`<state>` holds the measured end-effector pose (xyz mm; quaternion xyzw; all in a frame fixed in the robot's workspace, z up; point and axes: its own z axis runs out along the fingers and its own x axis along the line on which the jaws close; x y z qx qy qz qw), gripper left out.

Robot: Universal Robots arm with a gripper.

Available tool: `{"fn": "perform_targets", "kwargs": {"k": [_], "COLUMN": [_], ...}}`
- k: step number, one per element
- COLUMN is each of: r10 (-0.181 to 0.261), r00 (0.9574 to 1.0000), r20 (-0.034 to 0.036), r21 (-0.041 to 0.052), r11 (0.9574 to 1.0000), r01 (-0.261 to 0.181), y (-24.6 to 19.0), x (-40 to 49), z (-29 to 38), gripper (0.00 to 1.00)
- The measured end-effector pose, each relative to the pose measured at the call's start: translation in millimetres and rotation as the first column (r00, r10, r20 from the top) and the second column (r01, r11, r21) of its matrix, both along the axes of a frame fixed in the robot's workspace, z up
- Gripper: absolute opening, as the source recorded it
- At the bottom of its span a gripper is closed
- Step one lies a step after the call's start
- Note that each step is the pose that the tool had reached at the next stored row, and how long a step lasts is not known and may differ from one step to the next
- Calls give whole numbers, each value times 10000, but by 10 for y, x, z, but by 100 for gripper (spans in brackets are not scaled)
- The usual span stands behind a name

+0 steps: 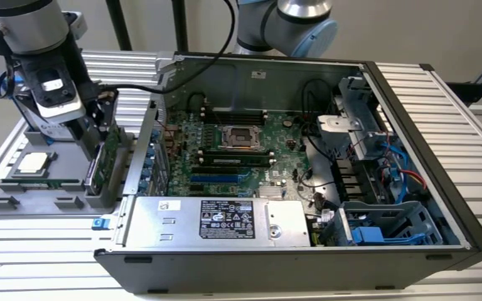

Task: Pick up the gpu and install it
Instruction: 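Pick up the gpu and move the gpu toward the slot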

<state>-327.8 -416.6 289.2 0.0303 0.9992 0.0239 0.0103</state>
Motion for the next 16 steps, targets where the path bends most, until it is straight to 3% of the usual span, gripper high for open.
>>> {"fn": "perform_targets", "kwargs": {"k": [16], "r10": [0], "r00": [10000], "r20": [0], "r21": [0], "r11": [10000], "r01": [0], "y": [0], "x": [0], "z": [-52], "gripper": [100]}}
